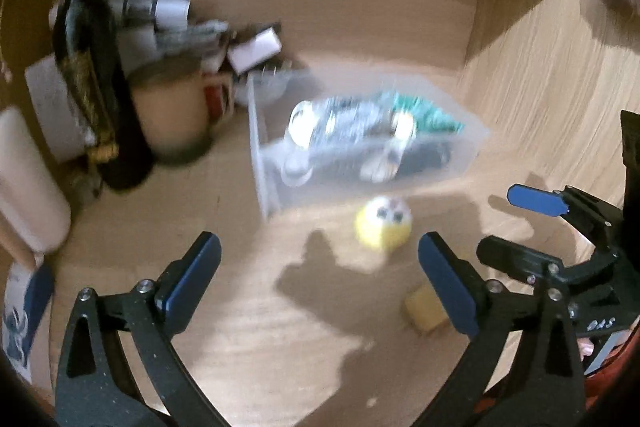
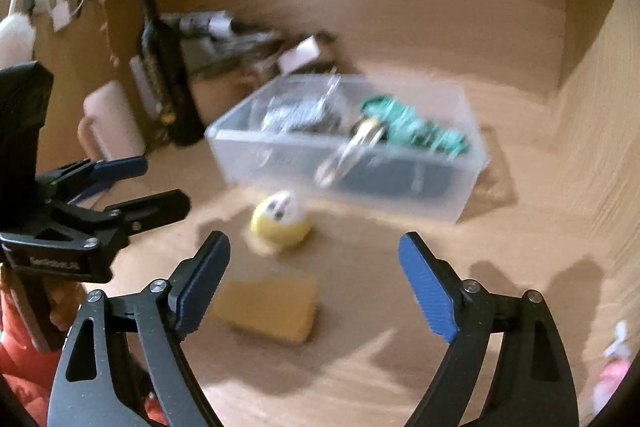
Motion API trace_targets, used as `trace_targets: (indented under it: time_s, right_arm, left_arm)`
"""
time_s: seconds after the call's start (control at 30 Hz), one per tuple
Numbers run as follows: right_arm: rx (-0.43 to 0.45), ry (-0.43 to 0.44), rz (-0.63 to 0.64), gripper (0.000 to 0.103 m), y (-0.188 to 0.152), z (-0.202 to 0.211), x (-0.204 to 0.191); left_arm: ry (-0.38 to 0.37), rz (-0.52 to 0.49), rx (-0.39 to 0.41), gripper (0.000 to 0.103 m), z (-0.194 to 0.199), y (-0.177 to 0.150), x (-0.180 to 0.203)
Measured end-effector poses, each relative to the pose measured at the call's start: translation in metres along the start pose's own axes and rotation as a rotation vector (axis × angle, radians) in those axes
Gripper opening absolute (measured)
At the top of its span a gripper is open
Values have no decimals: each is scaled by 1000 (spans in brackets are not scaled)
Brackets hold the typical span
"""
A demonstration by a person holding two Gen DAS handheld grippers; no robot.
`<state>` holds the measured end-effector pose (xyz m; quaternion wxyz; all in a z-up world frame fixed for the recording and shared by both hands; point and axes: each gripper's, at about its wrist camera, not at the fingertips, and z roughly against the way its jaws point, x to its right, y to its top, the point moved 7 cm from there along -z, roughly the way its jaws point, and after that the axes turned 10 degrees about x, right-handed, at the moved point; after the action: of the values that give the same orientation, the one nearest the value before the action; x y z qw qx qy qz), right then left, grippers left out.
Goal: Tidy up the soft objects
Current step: 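Grasp the yellow ball toy with the left tool while the right tool grasps the yellow sponge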
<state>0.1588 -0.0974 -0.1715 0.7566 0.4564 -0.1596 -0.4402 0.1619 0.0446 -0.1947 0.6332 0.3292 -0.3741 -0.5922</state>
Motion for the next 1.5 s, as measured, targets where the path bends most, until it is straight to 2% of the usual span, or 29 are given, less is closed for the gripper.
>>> trace_targets:
  time_s: [0.17,0.33,0.37,0.43,0.6,0.93,0.97,1.03,1.17,1.23,1.3,1.5]
  right_arm:
    - [-84,47,-13,85,-29,-15,-17]
    - [-128,56,-17,83,-45,-24,-22]
    - [-134,61,-24,81,-46,-25,-22]
    - [-139,60,-32,63,-47,-25,-19]
    - [-91,26,-37,60,-41,-14,-6]
    - [7,-114,-83,60,-22,17,50]
    - [13,-118,-89,60,-20,18,53]
    - [24,-127,-95,60,-17,21,60]
    - [42,-133,-99,60,-10,21,64]
    - [50,-131,-98,60,-7,23,67]
    - [58,-132,-95,60,-4,24,69]
    - [92,-133,-74,60,12,24,72]
  left_arm:
    - [12,11,-43,100,2,-25,-2]
    - [8,10,-61,100,3,-39,-1]
    - [8,6,-63,100,3,-40,0]
    - [4,2,-71,100,-1,-41,2]
    - [-41,16,-76,100,-15,-31,12]
    - [-101,10,-118,99,-54,-10,39]
    - [-101,3,-122,97,-57,-9,41]
    - [-109,-14,-140,82,-65,-8,48]
    - [-107,-51,-176,67,-81,-9,56]
    - [-114,-65,-198,44,-87,-12,59]
    - [-122,-71,-201,45,-88,-13,60]
    - [-112,-73,-129,45,-67,4,59]
